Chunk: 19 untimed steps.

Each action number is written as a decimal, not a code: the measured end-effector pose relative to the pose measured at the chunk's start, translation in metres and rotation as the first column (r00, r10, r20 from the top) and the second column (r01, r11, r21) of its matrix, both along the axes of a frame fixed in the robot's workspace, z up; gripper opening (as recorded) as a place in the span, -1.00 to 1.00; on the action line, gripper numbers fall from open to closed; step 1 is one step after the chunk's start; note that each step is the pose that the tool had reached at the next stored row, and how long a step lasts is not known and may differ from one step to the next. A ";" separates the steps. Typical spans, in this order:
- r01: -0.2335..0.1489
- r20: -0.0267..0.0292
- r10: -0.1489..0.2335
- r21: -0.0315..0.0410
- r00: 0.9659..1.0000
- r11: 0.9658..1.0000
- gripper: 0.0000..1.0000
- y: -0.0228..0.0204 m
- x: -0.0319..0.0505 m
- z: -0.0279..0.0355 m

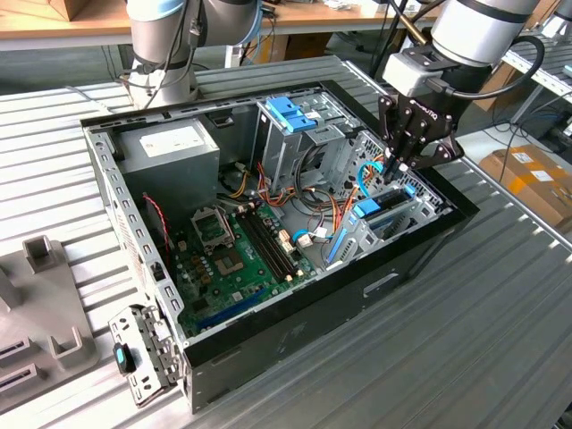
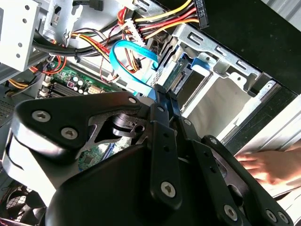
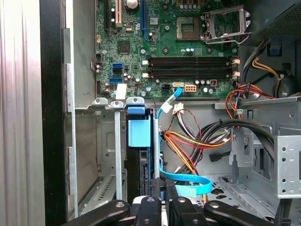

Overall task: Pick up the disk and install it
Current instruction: 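Insert the first disk wire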

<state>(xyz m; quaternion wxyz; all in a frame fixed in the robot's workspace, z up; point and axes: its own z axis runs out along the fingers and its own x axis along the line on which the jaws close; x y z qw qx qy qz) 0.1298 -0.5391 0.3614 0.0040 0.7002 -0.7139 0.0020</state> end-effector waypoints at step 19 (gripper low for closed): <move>-0.103 0.007 0.103 -0.001 0.995 0.995 -0.68 -0.0009 -0.0078 -0.0028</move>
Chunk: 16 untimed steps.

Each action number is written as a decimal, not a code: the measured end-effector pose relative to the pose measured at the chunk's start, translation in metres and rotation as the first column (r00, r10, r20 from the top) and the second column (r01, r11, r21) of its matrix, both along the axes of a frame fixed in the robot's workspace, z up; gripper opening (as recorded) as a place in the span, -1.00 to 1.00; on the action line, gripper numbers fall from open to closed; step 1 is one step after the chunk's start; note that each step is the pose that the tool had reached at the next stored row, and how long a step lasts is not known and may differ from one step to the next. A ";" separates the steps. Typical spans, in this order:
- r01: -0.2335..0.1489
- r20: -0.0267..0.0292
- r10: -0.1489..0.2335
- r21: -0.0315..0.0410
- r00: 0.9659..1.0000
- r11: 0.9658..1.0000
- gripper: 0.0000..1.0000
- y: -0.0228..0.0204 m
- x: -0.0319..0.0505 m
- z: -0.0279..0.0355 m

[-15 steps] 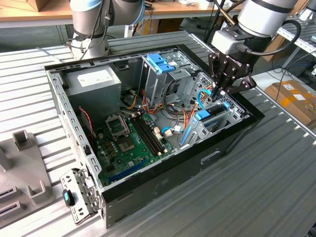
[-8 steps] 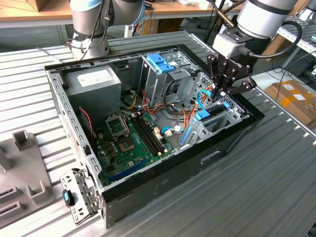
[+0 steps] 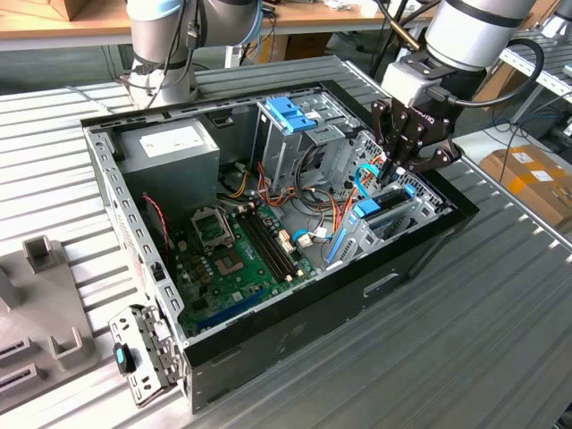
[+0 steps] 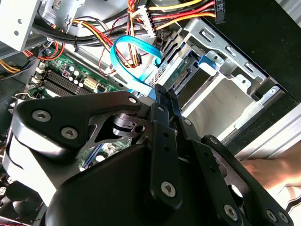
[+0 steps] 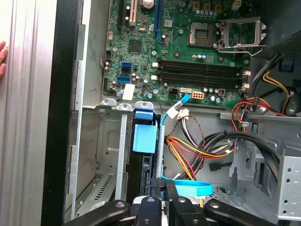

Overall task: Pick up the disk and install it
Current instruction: 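Insert the first disk wire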

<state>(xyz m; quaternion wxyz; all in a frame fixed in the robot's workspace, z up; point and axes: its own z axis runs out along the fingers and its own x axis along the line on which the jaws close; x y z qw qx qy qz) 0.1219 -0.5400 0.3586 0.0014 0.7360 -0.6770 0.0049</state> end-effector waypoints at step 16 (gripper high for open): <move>-0.002 0.004 0.002 0.002 1.000 1.000 -0.68 -0.0103 -0.0005 0.0000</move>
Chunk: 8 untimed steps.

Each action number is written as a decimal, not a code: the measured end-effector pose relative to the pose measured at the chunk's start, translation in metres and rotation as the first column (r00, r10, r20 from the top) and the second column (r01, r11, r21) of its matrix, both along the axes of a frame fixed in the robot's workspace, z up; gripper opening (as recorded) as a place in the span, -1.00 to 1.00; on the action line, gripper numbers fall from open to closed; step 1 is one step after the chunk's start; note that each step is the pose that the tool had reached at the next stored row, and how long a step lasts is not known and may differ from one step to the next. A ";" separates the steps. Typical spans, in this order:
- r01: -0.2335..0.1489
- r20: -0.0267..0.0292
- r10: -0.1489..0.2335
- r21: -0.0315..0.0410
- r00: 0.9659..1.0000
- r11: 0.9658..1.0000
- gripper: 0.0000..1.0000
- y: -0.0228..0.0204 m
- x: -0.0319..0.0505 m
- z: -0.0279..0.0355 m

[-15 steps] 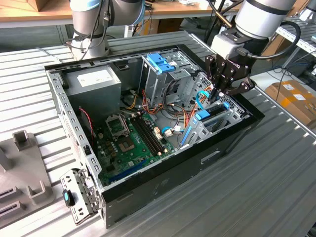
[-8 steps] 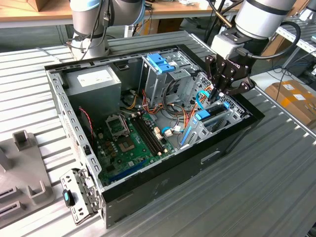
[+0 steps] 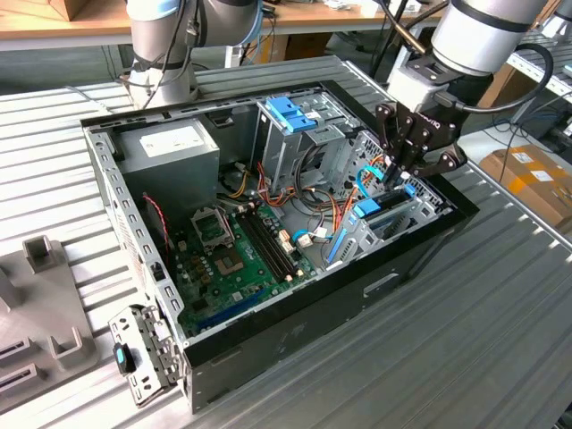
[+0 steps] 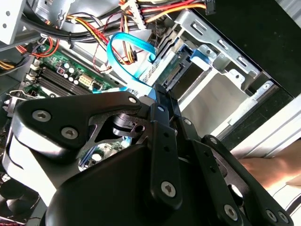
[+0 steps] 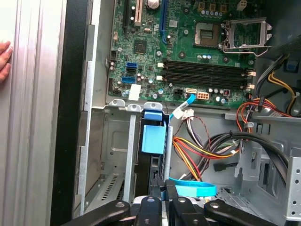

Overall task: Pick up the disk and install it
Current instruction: 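Insert the first disk wire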

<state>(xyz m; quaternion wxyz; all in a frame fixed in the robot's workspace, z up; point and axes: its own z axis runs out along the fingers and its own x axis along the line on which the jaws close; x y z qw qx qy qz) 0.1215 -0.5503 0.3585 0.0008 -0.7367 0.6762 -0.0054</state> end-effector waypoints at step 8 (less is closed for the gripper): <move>-0.001 0.059 0.000 0.017 0.998 1.000 -0.68 -0.0055 -0.0093 -0.0015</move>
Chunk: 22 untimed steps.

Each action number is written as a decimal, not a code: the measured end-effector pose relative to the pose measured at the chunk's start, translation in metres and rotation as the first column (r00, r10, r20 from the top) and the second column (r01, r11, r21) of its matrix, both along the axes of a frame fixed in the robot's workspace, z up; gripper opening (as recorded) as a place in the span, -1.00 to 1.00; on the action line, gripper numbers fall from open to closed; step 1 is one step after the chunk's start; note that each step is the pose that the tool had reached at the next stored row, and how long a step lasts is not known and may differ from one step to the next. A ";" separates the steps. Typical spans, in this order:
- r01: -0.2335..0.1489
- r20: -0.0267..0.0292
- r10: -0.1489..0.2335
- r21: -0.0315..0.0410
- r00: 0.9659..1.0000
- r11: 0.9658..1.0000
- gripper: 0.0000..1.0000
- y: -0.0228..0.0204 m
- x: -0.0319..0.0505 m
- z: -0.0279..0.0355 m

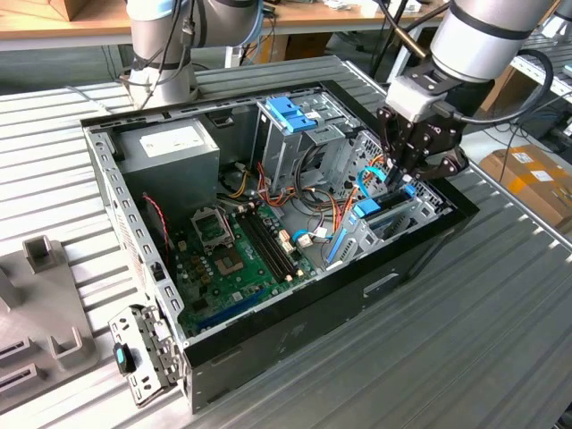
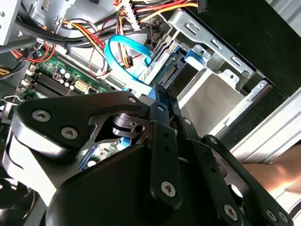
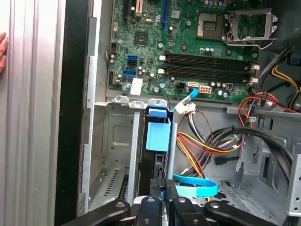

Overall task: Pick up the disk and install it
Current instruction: 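Insert the first disk wire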

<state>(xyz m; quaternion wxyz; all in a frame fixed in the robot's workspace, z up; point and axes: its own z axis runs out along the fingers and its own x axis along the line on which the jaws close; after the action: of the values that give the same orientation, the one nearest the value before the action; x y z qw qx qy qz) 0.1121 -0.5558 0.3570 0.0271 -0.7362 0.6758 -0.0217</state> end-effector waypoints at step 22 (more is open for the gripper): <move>-0.008 0.033 0.008 0.008 0.999 1.000 -0.68 -0.0001 -0.0093 -0.0036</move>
<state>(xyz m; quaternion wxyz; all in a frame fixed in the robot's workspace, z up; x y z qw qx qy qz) 0.1028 -0.5559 0.3534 0.0411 -0.7384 0.6724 -0.0310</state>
